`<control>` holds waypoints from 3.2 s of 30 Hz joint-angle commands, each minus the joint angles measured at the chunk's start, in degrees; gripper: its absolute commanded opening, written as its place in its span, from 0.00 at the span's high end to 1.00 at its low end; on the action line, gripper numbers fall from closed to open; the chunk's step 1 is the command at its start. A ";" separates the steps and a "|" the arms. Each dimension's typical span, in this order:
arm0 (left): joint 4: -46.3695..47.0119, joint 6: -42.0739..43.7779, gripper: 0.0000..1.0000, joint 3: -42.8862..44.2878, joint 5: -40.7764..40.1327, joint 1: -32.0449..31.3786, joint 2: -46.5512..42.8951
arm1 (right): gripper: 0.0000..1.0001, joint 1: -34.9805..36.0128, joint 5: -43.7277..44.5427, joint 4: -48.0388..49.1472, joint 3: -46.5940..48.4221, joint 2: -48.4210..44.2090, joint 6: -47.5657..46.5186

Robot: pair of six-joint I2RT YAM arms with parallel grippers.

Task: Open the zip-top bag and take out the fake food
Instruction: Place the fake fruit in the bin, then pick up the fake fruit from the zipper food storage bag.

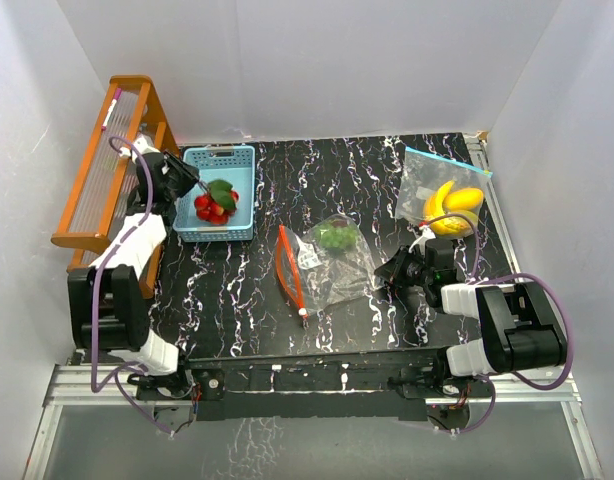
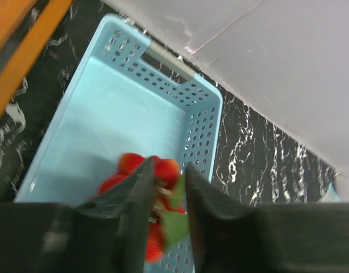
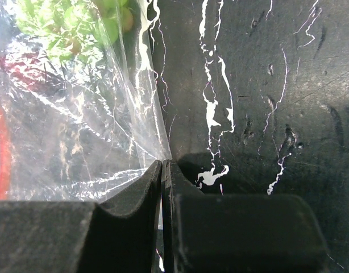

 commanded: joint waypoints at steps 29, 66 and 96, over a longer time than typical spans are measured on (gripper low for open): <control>7.81 -9.30 0.78 -34.62 -3.03 -27.16 -24.37 | 0.92 -0.23 -2.83 1.14 -0.36 -5.47 -1.00; 18.83 -8.77 0.37 -16.53 1.00 -39.86 15.21 | 0.92 1.00 -4.82 -4.01 -4.77 -18.28 1.61; 26.89 -12.47 0.64 -14.50 1.28 -43.66 22.06 | 0.92 5.97 -0.05 -2.73 -3.85 -13.74 1.85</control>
